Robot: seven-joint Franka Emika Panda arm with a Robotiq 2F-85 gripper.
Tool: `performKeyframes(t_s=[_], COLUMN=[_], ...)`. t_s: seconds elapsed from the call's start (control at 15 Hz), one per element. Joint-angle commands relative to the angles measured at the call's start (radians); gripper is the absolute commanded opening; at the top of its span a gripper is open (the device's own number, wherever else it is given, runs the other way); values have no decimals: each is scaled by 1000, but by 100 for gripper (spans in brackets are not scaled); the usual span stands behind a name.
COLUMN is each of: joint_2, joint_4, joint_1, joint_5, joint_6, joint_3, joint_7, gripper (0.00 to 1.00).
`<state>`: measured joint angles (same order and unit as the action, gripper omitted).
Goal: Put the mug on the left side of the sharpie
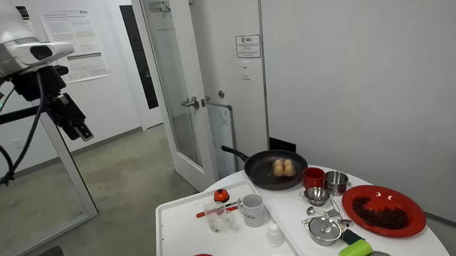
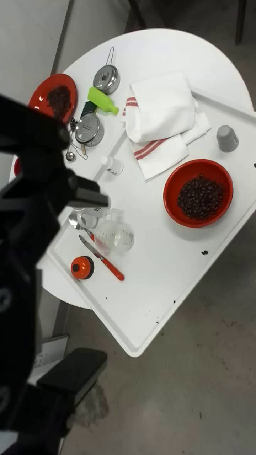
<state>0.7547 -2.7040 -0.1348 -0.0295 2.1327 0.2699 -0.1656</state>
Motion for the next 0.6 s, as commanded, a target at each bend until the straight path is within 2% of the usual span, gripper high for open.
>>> performKeyframes(t_s=[0.0, 0.53], joint_2=[-2, -5], joint_4=[2, -1], joint_1=[-11, 0], joint_5=[-9, -25], joint_6=[-3, 5], joint_3=[-10, -3], joint_7=[-7, -16], gripper=[100, 100])
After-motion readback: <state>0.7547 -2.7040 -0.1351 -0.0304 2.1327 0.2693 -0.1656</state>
